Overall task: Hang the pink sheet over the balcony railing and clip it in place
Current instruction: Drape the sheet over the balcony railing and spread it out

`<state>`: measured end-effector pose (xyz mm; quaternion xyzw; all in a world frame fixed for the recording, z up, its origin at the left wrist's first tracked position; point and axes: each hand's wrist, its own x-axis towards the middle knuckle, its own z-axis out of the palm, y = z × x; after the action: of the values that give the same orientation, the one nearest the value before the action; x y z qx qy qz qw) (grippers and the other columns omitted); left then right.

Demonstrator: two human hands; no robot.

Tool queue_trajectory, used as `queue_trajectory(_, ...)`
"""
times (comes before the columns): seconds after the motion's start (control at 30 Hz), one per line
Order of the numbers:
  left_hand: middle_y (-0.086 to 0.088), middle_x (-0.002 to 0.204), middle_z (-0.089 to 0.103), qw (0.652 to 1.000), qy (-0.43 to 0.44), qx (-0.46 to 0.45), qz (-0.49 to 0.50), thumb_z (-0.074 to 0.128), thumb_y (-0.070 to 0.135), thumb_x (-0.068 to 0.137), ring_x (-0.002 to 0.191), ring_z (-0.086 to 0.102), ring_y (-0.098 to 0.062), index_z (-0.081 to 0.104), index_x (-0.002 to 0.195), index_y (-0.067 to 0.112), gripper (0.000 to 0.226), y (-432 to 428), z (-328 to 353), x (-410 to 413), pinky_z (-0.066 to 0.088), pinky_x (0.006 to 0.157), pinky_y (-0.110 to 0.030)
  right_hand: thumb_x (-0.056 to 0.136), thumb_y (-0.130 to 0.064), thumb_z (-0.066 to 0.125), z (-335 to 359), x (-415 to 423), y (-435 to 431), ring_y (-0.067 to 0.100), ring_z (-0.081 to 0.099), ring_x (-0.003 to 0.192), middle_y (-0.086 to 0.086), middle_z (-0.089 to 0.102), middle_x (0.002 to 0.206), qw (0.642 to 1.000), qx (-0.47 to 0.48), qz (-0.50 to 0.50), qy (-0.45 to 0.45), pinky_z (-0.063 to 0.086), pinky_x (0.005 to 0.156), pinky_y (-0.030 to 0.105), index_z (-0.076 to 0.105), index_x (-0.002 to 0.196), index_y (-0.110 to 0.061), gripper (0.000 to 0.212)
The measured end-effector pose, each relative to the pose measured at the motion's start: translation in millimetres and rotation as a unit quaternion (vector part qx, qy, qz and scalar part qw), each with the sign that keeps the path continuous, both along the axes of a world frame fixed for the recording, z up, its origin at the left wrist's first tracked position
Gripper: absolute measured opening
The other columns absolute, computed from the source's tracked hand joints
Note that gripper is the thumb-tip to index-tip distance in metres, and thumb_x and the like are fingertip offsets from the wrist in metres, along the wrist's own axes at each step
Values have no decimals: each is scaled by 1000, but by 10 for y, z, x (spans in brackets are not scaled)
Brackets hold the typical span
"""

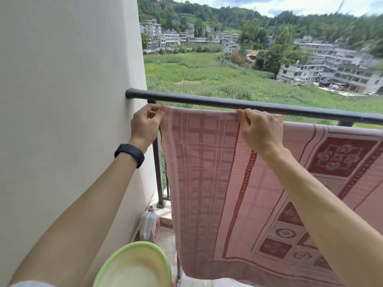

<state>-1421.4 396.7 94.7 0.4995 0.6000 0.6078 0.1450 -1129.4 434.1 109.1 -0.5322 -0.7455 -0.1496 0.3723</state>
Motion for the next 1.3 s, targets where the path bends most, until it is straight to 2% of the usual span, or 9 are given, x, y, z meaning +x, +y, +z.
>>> queue_trajectory(0.13, 7, 84, 67, 997, -28, 50, 51, 60, 47, 92, 81, 65, -17, 67, 87, 27, 21, 21, 122, -284, 56, 79, -38, 104, -47, 36, 63, -286, -1, 21, 63, 71, -8, 69, 75, 999, 45, 16, -19, 38, 78, 37, 64, 78, -20, 47)
queue_trajectory(0.3, 3, 93, 63, 989, -32, -139, -50, 52, 45, 97, 87, 60, -17, 62, 106, 16, 32, 164, -1, -202, 49, 74, -31, 103, -46, 33, 67, -479, 86, 11, 49, 53, -16, 46, 57, 998, -15, 8, -52, 44, 86, 43, 54, 62, -21, 52)
queue_trajectory(0.47, 3, 89, 65, 989, -114, -88, -40, 55, 46, 96, 83, 61, -16, 60, 96, 18, 28, 281, -74, -235, 51, 75, -31, 100, -65, 23, 3, -154, 78, 13, 50, 56, -12, 50, 60, 995, -12, -3, -101, 40, 80, 37, 46, 66, -23, 60)
queue_trajectory(0.67, 0, 83, 66, 971, -180, -50, -147, 61, 35, 95, 72, 62, -15, 60, 95, 22, 13, 379, -63, -152, 52, 71, -36, 95, -73, 16, -35, 271, 94, 22, 58, 76, -2, 61, 72, 992, 23, -60, -105, 37, 84, 41, 55, 74, -21, 68)
queue_trajectory(0.9, 4, 93, 62, 976, -215, -5, -16, 63, 35, 94, 80, 60, -12, 56, 97, 25, 12, 402, -79, -181, 47, 64, -23, 98, -67, 9, -38, 697, 114, 22, 56, 71, -2, 60, 68, 992, 11, -98, -82, 33, 77, 36, 50, 67, -22, 68)
queue_trajectory(0.97, 4, 106, 60, 985, -171, -15, 12, 58, 37, 95, 92, 59, -12, 53, 107, 22, 20, 359, -18, -103, 46, 70, -22, 99, -65, 7, -57, 805, 130, 22, 54, 67, -2, 58, 65, 991, 13, -107, -77, 29, 76, 35, 47, 64, -20, 69)
queue_trajectory(1.07, 2, 115, 58, 988, 109, 74, 84, 51, 43, 95, 105, 55, -19, 53, 114, 22, 28, 292, 59, 114, 46, 89, -36, 100, -62, 11, -79, 839, 140, 21, 54, 68, 0, 61, 68, 990, 20, -112, -78, 26, 76, 35, 49, 66, -19, 67)
queue_trajectory(1.2, -1, 102, 69, 886, 436, 104, 117, 36, 49, 97, 105, 59, -24, 65, 107, 26, 39, 314, 79, 640, 34, 102, -44, 101, -56, 20, -81, 736, 90, 23, 56, 77, -1, 63, 74, 992, 37, -96, -76, 31, 83, 40, 53, 73, -21, 56)
queue_trajectory(1.3, -6, 83, 69, 859, 493, 76, 117, 30, 51, 101, 83, 62, -27, 68, 90, 19, 51, 333, 13, 688, 36, 76, -36, 101, -56, 22, -69, 799, 63, 22, 55, 79, 0, 65, 76, 991, 29, -102, -81, 32, 91, 44, 54, 74, -22, 54)
